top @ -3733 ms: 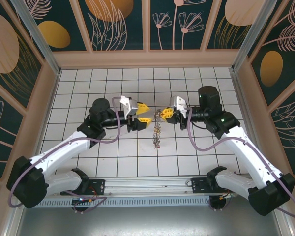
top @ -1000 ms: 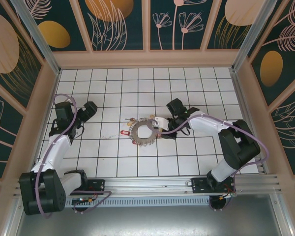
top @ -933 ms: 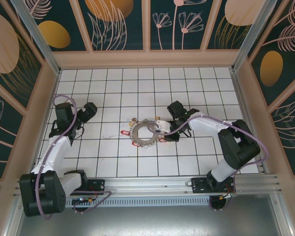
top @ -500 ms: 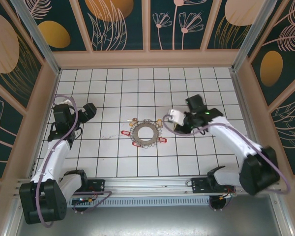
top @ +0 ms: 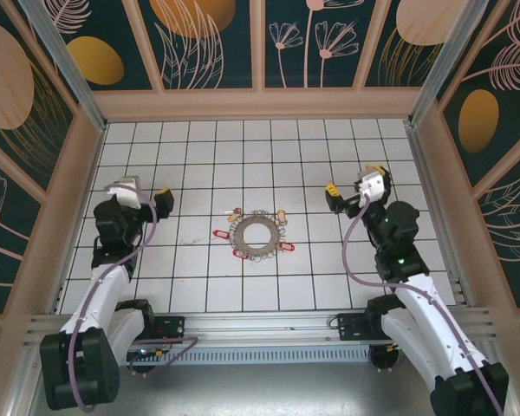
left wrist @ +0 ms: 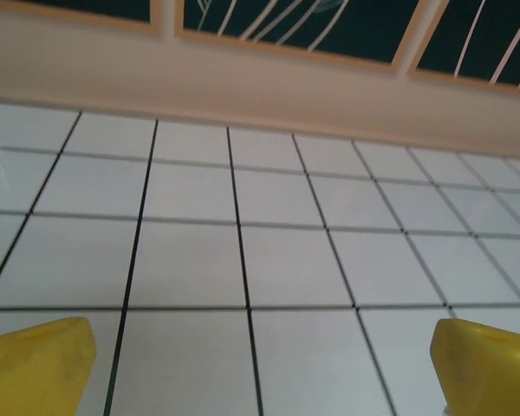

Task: Put the keys on the keyring

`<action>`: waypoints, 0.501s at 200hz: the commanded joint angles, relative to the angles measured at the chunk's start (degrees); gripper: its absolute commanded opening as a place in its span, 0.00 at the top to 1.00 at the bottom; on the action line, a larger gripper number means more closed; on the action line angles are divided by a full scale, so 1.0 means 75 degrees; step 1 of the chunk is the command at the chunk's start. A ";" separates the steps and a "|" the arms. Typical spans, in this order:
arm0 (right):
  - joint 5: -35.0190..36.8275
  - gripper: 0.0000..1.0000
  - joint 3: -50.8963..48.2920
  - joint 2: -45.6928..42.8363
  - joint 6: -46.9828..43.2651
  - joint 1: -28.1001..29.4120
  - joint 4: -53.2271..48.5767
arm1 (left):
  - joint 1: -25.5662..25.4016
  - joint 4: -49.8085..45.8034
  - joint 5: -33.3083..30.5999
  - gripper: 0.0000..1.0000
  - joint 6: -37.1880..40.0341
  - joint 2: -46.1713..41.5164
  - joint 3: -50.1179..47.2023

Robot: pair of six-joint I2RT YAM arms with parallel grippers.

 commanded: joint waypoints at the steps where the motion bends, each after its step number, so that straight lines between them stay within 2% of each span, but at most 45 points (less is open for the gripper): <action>1: 0.1023 0.01 -0.1189 0.0037 0.1249 -0.0662 0.2422 | 0.0021 0.2109 -0.0600 0.01 -0.0021 0.0552 -0.0454; 11: 0.0660 0.01 -0.1736 0.0347 0.1431 -0.1026 0.3172 | 0.0020 0.2701 -0.1258 0.01 -0.0541 0.0902 -0.0639; 27: -0.0222 0.01 -0.2210 0.1026 0.0980 -0.1236 0.3971 | -0.0012 0.3287 -0.1205 0.01 -0.0247 0.1518 -0.0747; 61: -0.0084 0.01 -0.3118 0.3144 0.1183 -0.1565 0.6643 | -0.0207 0.4087 -0.1551 0.01 0.0412 0.2335 -0.0858; 75: -0.0505 0.01 -0.3091 0.4128 0.1203 -0.1681 0.7594 | -0.0366 0.4571 -0.1665 0.01 0.0830 0.2562 -0.0855; 90: -0.0807 0.01 -0.2639 0.4953 0.1086 -0.1696 0.7729 | -0.0457 0.5176 -0.1883 0.01 0.0828 0.2989 -0.0806; 100: -0.0740 0.01 -0.2342 0.5641 0.1063 -0.1710 0.7857 | -0.0460 0.4880 -0.1967 0.01 0.0674 0.3252 -0.0428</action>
